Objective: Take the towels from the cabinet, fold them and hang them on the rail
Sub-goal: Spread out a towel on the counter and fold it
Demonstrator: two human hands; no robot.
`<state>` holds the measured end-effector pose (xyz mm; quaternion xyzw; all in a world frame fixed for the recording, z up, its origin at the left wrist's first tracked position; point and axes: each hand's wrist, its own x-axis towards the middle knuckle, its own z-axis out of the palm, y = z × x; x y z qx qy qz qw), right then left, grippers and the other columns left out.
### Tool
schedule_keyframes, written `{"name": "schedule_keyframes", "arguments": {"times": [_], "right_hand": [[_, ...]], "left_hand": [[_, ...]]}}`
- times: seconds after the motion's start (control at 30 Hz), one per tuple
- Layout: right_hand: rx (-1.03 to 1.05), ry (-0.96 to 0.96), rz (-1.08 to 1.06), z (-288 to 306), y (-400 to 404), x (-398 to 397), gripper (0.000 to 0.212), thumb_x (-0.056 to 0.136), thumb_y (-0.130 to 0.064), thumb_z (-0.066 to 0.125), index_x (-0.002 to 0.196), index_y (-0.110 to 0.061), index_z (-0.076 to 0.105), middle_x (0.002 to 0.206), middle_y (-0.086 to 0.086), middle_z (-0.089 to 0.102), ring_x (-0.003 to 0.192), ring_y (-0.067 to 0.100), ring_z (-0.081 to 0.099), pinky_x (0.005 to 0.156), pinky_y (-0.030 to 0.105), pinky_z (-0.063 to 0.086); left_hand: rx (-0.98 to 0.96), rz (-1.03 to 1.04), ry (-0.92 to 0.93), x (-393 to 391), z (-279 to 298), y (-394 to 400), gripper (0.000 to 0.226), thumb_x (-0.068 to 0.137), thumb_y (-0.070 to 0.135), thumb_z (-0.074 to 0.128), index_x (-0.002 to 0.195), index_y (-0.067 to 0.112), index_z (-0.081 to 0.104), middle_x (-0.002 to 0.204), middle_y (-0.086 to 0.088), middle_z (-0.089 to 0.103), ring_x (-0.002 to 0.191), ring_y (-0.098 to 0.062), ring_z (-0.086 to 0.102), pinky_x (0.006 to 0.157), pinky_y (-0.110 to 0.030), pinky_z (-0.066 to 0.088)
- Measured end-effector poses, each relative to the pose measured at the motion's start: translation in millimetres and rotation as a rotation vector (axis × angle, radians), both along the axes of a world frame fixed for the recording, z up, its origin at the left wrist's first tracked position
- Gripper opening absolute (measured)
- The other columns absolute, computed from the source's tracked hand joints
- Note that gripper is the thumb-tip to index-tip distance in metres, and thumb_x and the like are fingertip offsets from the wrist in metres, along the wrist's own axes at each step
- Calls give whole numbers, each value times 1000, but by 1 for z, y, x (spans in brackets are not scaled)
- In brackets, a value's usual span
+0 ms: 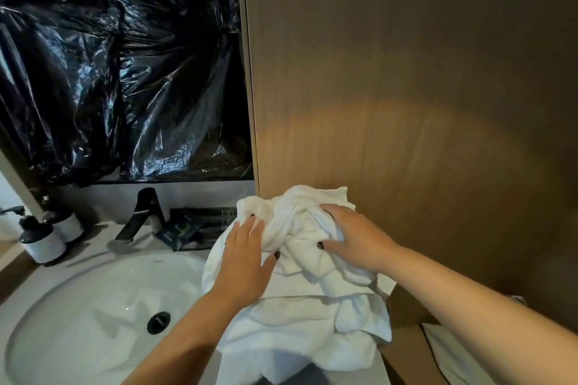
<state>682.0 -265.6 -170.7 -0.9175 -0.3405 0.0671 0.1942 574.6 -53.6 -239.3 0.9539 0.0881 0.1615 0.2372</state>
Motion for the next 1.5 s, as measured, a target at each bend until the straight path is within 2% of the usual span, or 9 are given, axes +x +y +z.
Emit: {"name": "schedule_keyframes", "arguments": {"times": [0.13,0.37,0.63,0.8,0.9,0.97,1.17,1.27,1.5], "right_hand": [[91,-29,-83,25,0,-5,33,94,-16,56,125,-26,60,122,-3,65,108,22,59,90,46,51],[154,-308,-313,98,14,-31,27,95,-8,55,112,-25,68,106,-3,70,92,20,64,77,45,56],[133,-605,-759,189,1,-84,46,92,-18,64,135,-26,50,132,1,58,110,22,60,82,30,53],[201,-301,-358,188,26,-117,96,82,-27,78,154,-35,14,161,-11,17,145,10,22,112,28,33],[380,-285,-183,178,44,-117,60,86,-25,74,140,-30,47,137,-13,53,123,-1,49,95,16,44],[421,-324,-156,174,49,-114,13,91,-16,66,102,-21,69,98,-9,69,90,7,62,79,32,53],[573,-309,-197,180,28,-121,22,99,-18,51,81,-15,64,77,-1,61,72,8,56,65,30,43],[465,-414,-233,191,9,-136,27,101,-25,49,75,-24,57,70,-10,55,65,3,51,58,18,36],[-95,-767,-378,247,-75,-162,21,104,-34,39,107,-21,55,84,4,63,75,25,60,68,39,52]], "left_hand": [[5,-37,-132,19,-1,32,42,87,33,52,105,0,70,124,-26,58,110,-49,56,91,-60,50],[-253,-179,-442,25,92,71,28,95,25,42,70,26,55,68,7,54,66,-12,52,72,-33,46],[-713,-209,-612,9,214,66,19,101,24,47,85,18,57,81,6,56,69,-7,51,63,-25,40],[-483,-620,-608,-18,245,31,7,94,22,63,92,29,63,87,16,63,78,4,57,66,-11,42],[-323,-730,-620,-35,238,24,6,90,23,69,93,27,65,92,22,63,82,-1,61,69,-17,46],[-335,-694,-649,-45,232,27,10,88,24,71,90,30,64,91,21,64,81,-2,61,68,-20,47],[-217,-422,-551,-59,225,38,40,72,45,82,98,37,53,84,17,59,81,-5,58,68,-23,46],[63,-228,-550,-58,219,29,44,78,51,73,105,35,42,74,12,54,66,-16,58,57,-33,45],[393,-86,-597,-56,210,10,31,73,11,72,84,16,43,62,2,48,44,-22,46,38,-30,38]]}}
